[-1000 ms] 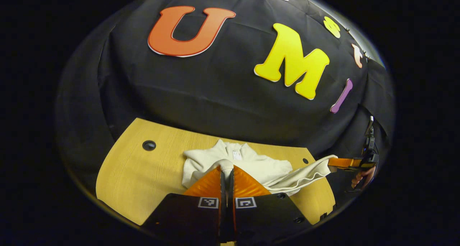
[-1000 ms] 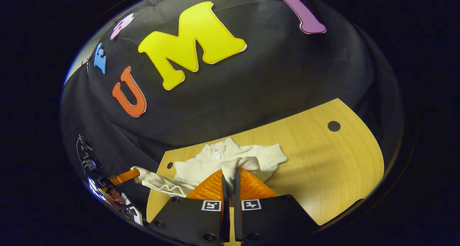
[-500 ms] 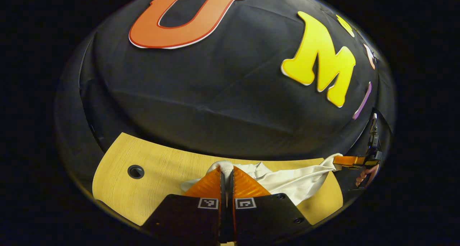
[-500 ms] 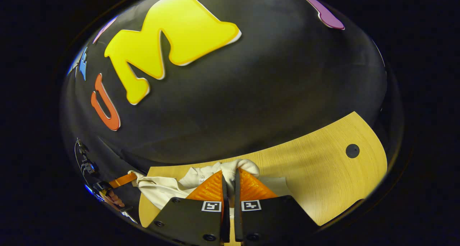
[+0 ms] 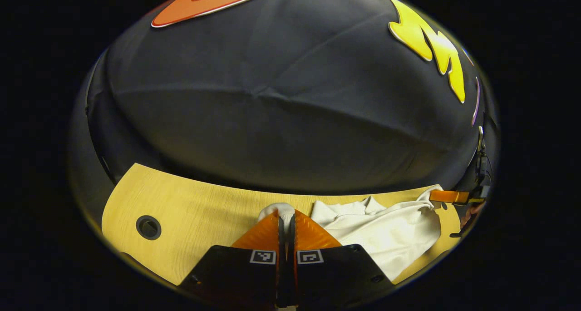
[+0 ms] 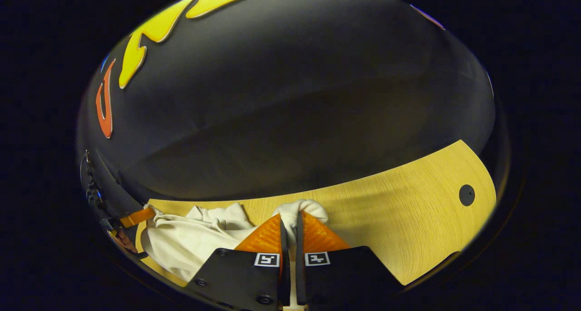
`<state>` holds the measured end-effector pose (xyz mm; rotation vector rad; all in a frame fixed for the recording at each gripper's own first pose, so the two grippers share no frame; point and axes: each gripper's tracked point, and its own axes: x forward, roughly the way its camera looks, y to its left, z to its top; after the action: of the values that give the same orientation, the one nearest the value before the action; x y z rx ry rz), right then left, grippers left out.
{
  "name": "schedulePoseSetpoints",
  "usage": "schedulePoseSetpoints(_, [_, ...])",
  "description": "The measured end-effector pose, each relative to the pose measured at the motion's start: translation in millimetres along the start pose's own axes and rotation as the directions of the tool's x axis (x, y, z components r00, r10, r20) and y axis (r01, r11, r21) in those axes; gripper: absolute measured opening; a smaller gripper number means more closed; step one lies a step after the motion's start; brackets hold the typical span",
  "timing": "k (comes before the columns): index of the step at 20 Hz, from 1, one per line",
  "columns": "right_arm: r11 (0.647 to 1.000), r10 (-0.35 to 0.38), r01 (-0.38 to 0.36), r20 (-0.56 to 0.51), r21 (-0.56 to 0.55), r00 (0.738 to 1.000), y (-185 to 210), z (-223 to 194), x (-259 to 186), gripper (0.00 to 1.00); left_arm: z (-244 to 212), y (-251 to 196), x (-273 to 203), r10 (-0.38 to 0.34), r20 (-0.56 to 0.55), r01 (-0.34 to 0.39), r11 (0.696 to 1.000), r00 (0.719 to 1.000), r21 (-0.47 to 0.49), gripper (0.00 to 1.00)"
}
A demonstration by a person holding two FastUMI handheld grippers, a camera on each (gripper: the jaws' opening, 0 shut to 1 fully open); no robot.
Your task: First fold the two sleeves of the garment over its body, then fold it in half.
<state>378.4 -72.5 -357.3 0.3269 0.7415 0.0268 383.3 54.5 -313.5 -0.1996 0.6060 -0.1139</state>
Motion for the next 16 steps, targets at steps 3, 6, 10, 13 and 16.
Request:
schedulePoseSetpoints(3, [0.999,-0.037,0.037,0.0,0.01,0.999,-2,-5,4,0.06,-6,0,6,0.001,-0.012,-0.001,1.0,1.0,0.02,0.04])
schedulePoseSetpoints(6, [0.999,-0.041,0.041,0.024,0.006,0.999,1,3,-4,0.12,-4,-4,-5,0.001,-0.034,0.0,1.0,0.999,0.023,0.16])
schedulePoseSetpoints(10, [0.998,-0.051,0.055,0.079,-0.043,0.996,1,9,-46,0.55,24,18,-40,0.099,0.024,-0.099,0.995,0.995,0.021,0.63])
schedulePoseSetpoints(13, [0.996,-0.059,0.067,0.129,-0.056,0.99,-3,17,-95,0.67,53,37,-81,0.176,0.105,-0.176,0.984,0.979,-0.007,0.95])
schedulePoseSetpoints(16, [0.996,-0.047,0.062,0.199,-0.07,0.979,5,29,-152,0.8,80,38,-140,0.199,0.168,-0.2,0.98,0.966,-0.014,0.96])
